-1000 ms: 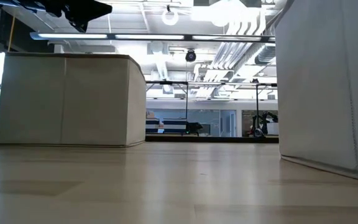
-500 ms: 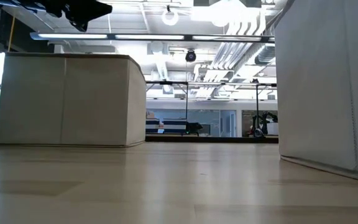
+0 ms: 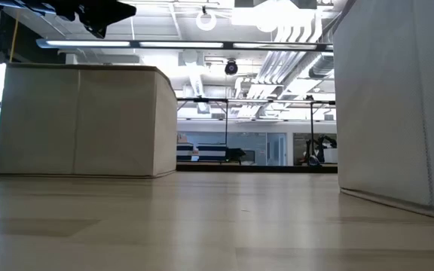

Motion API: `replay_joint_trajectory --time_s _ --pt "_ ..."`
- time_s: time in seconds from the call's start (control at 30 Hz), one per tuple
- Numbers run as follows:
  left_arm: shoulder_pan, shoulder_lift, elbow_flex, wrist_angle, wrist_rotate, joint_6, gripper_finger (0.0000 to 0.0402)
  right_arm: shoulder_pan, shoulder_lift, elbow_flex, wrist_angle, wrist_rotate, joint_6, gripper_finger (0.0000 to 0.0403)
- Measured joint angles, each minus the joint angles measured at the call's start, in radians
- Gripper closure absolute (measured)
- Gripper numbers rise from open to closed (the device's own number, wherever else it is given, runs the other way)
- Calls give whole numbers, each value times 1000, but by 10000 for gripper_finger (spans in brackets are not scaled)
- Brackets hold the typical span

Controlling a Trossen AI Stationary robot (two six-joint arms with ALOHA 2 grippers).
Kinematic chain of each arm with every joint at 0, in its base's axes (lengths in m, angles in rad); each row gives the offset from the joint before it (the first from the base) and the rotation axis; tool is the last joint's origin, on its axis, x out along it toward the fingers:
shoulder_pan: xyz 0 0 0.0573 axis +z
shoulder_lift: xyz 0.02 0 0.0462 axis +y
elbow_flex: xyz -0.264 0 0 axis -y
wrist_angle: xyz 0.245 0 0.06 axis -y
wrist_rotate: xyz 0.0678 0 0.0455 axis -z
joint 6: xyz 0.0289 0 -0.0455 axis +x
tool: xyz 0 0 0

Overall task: Sort clothes
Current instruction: Put the green polo shirt into the bottom laundry organizer, then return to Home Position

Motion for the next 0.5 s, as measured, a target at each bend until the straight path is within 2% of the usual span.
replay_joint_trajectory --time_s 0.1,0.23,0.3,0.4,0.5 --pt "0 0 0 5 -8 -3 211 0 -4 163 -231 206 -96 165" --pt "0 0 0 38 -53 -61 211 -1 -6 305 -487 664 -136 165" --pt "0 0 0 56 -60 -70 211 -5 -11 336 -567 820 -155 165" --pt "3 0 0 86 -68 -70 211 -58 -45 339 -579 841 -297 165" --pt "24 0 0 104 -73 -72 211 -122 -111 285 -496 843 -509 165"
